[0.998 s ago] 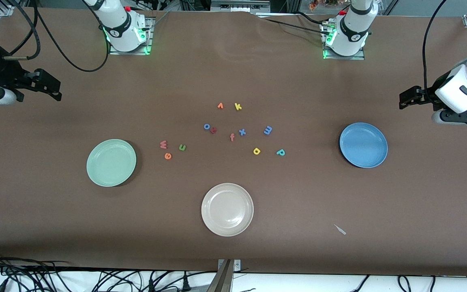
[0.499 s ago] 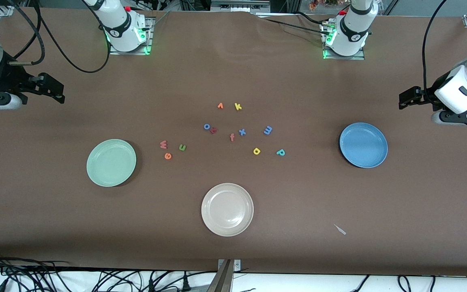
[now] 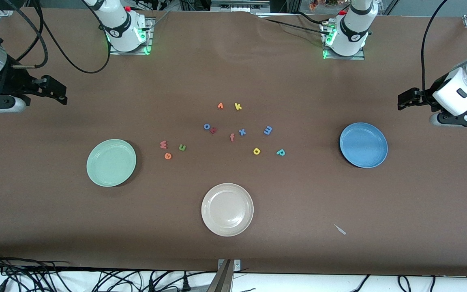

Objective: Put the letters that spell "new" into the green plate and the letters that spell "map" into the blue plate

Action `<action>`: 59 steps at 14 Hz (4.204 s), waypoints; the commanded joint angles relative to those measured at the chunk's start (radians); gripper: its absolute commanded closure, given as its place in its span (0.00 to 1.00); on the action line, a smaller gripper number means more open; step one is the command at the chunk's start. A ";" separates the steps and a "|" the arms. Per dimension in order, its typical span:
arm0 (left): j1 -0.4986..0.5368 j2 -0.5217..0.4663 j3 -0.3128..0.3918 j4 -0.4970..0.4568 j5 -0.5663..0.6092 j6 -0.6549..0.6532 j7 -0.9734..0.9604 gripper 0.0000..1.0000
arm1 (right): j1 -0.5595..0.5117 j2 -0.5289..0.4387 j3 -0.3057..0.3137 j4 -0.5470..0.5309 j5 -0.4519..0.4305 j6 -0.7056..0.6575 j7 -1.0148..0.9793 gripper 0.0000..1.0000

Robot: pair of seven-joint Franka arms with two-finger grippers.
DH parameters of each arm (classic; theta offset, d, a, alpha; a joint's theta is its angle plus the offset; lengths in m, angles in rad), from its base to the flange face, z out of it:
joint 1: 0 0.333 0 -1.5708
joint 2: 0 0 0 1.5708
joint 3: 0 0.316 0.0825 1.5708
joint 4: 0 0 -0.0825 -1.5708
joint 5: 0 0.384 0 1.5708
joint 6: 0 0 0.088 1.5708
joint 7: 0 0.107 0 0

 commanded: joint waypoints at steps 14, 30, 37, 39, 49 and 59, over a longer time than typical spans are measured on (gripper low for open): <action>-0.234 0.442 -0.002 0.153 -0.041 0.215 -0.133 0.00 | 0.173 0.164 0.013 -0.276 0.038 0.410 0.199 0.00; -0.511 0.639 0.001 -0.052 0.057 0.771 -0.464 0.03 | 0.233 0.355 0.053 -0.670 0.026 1.176 0.207 0.00; -0.523 0.634 0.001 -0.085 0.074 0.783 -0.481 0.27 | 0.267 0.366 0.045 -0.670 0.014 1.188 0.199 0.08; -0.522 0.634 0.001 -0.085 0.074 0.779 -0.481 0.35 | 0.267 0.372 0.044 -0.669 0.009 1.188 0.200 0.07; -0.516 0.636 0.006 -0.092 0.080 0.774 -0.480 0.72 | 0.258 0.404 0.031 -0.652 -0.060 1.190 0.203 0.27; -0.303 0.519 0.001 -0.063 0.077 0.425 -0.049 0.78 | 0.258 0.427 0.031 -0.626 -0.057 1.182 0.240 0.58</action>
